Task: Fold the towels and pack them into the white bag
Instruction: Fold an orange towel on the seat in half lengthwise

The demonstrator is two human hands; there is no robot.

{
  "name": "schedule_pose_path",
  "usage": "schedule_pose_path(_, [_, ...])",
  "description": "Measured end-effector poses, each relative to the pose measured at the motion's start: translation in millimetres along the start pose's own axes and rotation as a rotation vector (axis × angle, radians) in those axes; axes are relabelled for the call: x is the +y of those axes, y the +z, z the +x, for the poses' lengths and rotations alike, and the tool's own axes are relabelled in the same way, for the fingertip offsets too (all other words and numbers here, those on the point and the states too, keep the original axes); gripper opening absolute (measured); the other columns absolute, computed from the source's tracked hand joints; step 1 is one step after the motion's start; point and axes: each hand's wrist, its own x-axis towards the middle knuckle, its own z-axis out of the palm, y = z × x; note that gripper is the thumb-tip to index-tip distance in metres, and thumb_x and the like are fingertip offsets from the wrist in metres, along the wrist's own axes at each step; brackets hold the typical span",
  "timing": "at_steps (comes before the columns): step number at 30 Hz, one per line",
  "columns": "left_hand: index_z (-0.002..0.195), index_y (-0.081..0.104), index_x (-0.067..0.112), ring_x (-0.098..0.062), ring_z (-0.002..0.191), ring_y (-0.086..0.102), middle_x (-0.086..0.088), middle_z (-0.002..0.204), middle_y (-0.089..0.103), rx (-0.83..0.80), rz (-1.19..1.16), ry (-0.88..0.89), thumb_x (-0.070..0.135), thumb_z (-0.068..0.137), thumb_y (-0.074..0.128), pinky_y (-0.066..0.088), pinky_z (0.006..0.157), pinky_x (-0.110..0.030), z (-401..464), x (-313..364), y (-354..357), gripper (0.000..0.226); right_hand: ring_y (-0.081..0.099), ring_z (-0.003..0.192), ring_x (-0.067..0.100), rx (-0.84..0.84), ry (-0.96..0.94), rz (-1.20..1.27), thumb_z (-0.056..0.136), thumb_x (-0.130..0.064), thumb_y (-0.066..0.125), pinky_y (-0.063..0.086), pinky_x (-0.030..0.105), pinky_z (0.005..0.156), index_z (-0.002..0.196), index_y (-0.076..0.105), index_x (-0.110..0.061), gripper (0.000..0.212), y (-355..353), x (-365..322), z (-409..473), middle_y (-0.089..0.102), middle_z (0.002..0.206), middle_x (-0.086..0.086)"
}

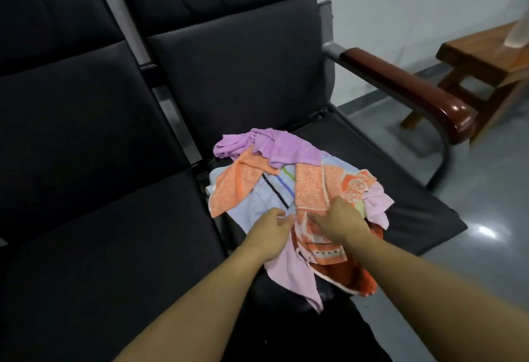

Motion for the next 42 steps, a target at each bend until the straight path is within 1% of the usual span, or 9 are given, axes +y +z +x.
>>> schedule_pose_path(8, [0.100, 0.063, 0.023, -0.018, 0.086, 0.066, 0.000, 0.093, 0.071, 0.073, -0.344, -0.044, 0.046, 0.106, 0.041, 0.055, 0.086, -0.037, 7, 26, 24, 0.033, 0.051, 0.055, 0.016, 0.109, -0.283, 0.375, 0.101, -0.037, 0.054, 0.034, 0.033, 0.054, 0.064, 0.049, -0.018, 0.041, -14, -22, -11, 0.055, 0.059, 0.000])
schedule_pose_path(18, [0.124, 0.061, 0.030, -0.009, 0.113, 0.066, 0.010, 0.114, 0.073, 0.040, -0.573, 0.217, 0.026, 0.080, 0.077, 0.054, 0.100, -0.038, -85, 61, -90, 0.048, 0.053, 0.060, 0.008, 0.206, -0.556, 0.804, 0.100, -0.045, 0.056, 0.048, 0.034, 0.064, 0.076, 0.063, 0.003, 0.054, -115, -143, -85, 0.061, 0.064, 0.003])
schedule_pose_path(21, [0.119, 0.066, 0.023, -0.002, 0.096, 0.071, 0.008, 0.106, 0.075, 0.187, -0.596, 0.268, 0.027, 0.085, 0.082, 0.057, 0.088, -0.025, -116, 69, -121, 0.038, 0.046, 0.061, 0.014, 0.201, -0.724, 0.846, 0.095, -0.051, 0.063, 0.043, 0.040, 0.058, 0.068, 0.056, 0.005, 0.062, -151, -195, -127, 0.050, 0.062, 0.007])
schedule_pose_path(25, [0.104, 0.075, 0.016, -0.013, 0.089, 0.075, -0.001, 0.094, 0.079, 0.434, -0.689, 0.331, 0.025, 0.088, 0.080, 0.060, 0.074, -0.032, -167, 68, -170, 0.018, 0.056, 0.088, 0.010, 0.403, -0.779, 0.785, 0.090, -0.054, 0.067, 0.047, 0.033, 0.083, 0.045, 0.057, -0.027, 0.054, -184, -247, -175, 0.058, 0.090, -0.006])
schedule_pose_path(27, [0.103, 0.076, 0.017, -0.015, 0.092, 0.075, 0.001, 0.096, 0.079, 0.467, -0.644, 0.373, 0.027, 0.088, 0.079, 0.059, 0.076, -0.030, -197, 57, -197, 0.019, 0.053, 0.118, 0.008, 0.460, -0.759, 0.742, 0.085, -0.063, 0.065, 0.036, 0.037, 0.108, 0.057, 0.070, -0.030, 0.044, -193, -262, -187, 0.057, 0.134, -0.015])
schedule_pose_path(29, [0.098, 0.076, 0.013, -0.018, 0.091, 0.075, -0.002, 0.095, 0.079, 0.527, -0.549, 0.375, 0.033, 0.086, 0.081, 0.060, 0.076, -0.036, -223, 40, -225, 0.024, 0.059, 0.089, 0.003, 0.360, -0.793, 0.765, 0.085, -0.064, 0.065, 0.042, 0.034, 0.092, 0.063, 0.068, -0.010, 0.058, -192, -274, -191, 0.071, 0.104, -0.012])
schedule_pose_path(32, [0.088, 0.069, 0.001, -0.024, 0.081, 0.073, -0.010, 0.087, 0.075, 0.663, -0.400, 0.364, 0.043, 0.084, 0.080, 0.057, 0.074, -0.042, -261, 16, -267, 0.043, 0.034, 0.053, 0.010, 0.286, -0.862, 0.813, 0.092, -0.056, 0.064, 0.029, 0.027, 0.055, 0.054, 0.037, -0.007, 0.067, -179, -285, -218, 0.034, 0.055, 0.002])
schedule_pose_path(37, [0.064, 0.041, -0.007, -0.018, 0.063, 0.040, -0.006, 0.066, 0.041, 0.796, -0.274, 0.388, 0.073, 0.084, 0.063, 0.031, 0.063, -0.034, -321, -13, -329, 0.085, 0.041, 0.060, 0.023, 0.129, -0.887, 0.762, 0.089, -0.075, 0.048, 0.036, 0.031, 0.058, 0.079, 0.059, 0.015, 0.092, -159, -298, -248, 0.046, 0.064, 0.021])
schedule_pose_path(42, [0.059, 0.037, 0.004, -0.019, 0.058, 0.039, -0.005, 0.062, 0.039, 0.861, -0.050, 0.332, 0.070, 0.087, 0.062, 0.031, 0.062, -0.034, -351, -20, -375, 0.076, 0.057, 0.073, 0.021, -0.031, -0.884, 0.818, 0.088, -0.074, 0.051, 0.049, 0.027, 0.065, 0.102, 0.069, 0.011, 0.088, -136, -319, -262, 0.065, 0.094, 0.031])
